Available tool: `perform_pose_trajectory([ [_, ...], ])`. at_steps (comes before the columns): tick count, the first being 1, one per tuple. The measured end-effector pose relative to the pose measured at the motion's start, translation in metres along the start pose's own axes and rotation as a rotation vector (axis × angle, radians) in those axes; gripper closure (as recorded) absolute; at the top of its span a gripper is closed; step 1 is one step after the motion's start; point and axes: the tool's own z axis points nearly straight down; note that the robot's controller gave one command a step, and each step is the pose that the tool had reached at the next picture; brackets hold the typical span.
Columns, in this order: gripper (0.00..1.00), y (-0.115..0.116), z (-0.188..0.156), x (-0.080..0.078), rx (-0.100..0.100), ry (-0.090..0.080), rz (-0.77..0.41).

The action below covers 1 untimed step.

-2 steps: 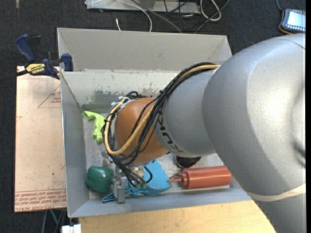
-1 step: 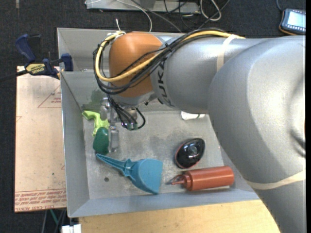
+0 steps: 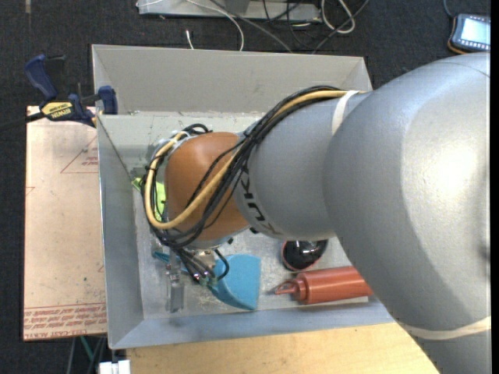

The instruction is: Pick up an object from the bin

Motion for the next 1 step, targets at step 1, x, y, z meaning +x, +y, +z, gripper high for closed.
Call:
perform_pose_trajectory([
  [1, 0.0, -0.025, 0.0328, -0.0677, -0.005, -0.024, 0.152],
])
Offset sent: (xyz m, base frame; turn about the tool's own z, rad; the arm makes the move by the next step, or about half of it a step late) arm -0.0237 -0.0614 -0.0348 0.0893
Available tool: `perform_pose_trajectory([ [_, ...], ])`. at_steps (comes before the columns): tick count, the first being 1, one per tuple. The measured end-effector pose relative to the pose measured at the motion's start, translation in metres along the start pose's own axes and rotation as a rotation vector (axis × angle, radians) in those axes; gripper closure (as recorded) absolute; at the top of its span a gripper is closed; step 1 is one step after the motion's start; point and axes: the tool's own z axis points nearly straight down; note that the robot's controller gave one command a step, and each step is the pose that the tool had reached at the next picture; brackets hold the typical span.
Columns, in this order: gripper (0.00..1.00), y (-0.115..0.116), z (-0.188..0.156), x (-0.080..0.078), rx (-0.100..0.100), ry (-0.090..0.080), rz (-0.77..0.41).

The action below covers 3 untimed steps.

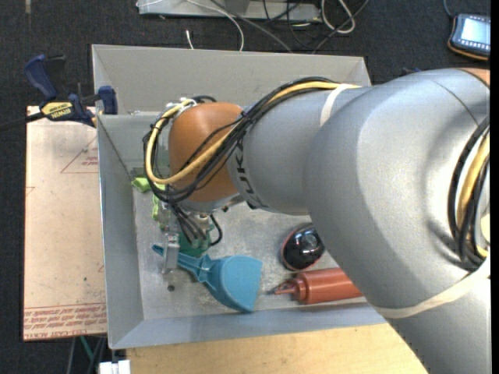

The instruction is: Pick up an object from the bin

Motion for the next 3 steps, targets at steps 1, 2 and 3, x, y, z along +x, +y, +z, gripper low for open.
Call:
perform_pose_trajectory([
  [1, 1.0, -0.047, -0.001, 0.094, 0.003, 0.026, -0.061],
  [2, 1.0, -0.047, -0.001, 0.094, 0.003, 0.026, -0.061],
  [3, 1.0, -0.047, -0.016, 0.095, 0.004, 0.03, -0.06],
])
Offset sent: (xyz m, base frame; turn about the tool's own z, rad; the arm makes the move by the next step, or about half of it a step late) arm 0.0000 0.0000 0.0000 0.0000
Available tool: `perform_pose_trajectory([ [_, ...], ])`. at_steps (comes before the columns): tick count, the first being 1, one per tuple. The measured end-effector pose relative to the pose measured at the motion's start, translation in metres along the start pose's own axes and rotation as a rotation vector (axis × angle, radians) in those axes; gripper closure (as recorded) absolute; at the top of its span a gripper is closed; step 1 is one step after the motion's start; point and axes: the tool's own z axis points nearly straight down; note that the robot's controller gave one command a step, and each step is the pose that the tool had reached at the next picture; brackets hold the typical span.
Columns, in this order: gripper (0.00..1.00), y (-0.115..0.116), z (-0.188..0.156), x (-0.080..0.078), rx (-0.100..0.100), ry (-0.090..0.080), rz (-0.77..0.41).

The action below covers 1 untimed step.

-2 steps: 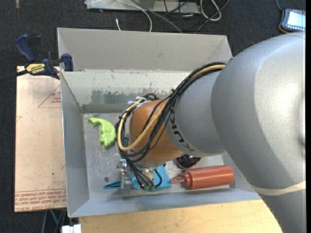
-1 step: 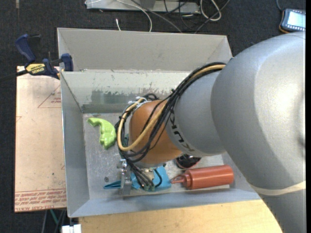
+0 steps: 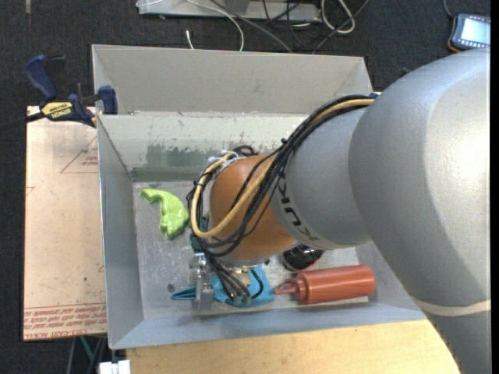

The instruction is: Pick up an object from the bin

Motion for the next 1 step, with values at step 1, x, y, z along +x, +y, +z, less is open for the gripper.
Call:
perform_pose_trajectory([
  [1, 1.0, 0.0004, -0.0404, 0.0, -0.001, 0.0, 0.001],
])
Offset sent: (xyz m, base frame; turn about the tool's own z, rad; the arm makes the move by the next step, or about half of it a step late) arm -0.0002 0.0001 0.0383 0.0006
